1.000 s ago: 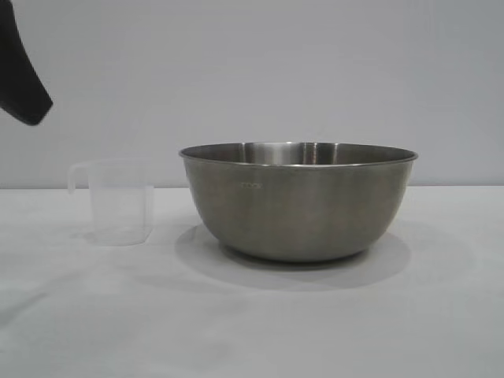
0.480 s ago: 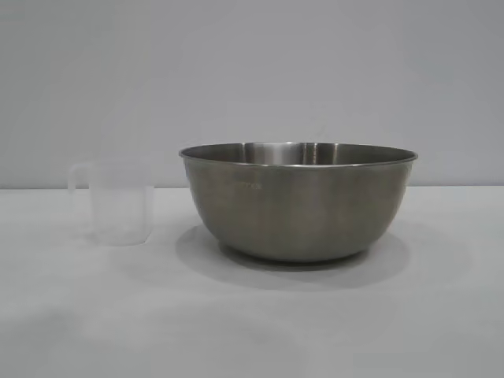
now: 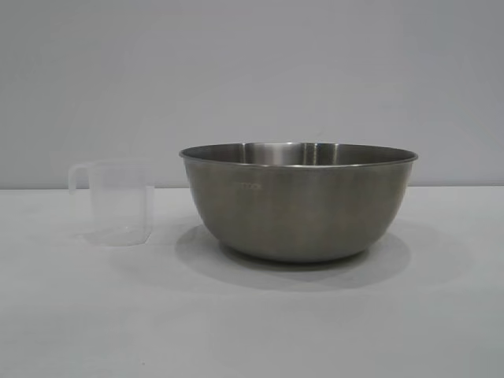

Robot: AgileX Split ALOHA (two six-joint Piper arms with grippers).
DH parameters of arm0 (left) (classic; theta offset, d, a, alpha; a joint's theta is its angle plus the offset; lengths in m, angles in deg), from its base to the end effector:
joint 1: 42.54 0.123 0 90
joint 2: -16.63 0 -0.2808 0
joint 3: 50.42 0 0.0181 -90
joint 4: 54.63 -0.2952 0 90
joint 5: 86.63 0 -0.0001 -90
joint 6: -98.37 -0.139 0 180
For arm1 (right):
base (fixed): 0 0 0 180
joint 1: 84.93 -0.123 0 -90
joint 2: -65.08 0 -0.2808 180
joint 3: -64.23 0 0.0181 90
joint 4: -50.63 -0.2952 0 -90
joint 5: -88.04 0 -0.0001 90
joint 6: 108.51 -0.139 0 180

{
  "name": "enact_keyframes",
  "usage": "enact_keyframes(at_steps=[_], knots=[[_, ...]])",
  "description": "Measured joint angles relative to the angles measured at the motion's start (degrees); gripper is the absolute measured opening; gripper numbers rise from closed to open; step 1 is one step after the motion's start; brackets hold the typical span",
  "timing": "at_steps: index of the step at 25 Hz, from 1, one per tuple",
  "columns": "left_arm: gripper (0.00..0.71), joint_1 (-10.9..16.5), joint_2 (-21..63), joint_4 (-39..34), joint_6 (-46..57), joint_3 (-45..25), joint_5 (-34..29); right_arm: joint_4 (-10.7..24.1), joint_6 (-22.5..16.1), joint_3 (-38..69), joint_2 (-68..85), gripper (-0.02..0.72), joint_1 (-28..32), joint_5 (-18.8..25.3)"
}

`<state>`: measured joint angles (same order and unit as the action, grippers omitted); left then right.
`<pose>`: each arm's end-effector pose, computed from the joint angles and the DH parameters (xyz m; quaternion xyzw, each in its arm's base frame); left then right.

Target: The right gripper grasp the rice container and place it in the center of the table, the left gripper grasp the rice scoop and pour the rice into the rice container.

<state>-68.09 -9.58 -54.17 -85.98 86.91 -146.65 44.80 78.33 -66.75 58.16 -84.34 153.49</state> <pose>0.1124 -0.0548 0.2829 0.2324 0.8717 -0.0833 0.4232 0.0740 0.0121 0.2652 -0.0517 0.8694 0.0189 0.4911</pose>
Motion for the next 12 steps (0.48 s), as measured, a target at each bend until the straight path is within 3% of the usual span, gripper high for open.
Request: enact_keyframes(at_steps=[12], knots=[[0.531,0.0,12.9,0.0,0.9,-6.3,-4.7,0.0,0.0,0.0,0.0,0.525,0.0,0.0]])
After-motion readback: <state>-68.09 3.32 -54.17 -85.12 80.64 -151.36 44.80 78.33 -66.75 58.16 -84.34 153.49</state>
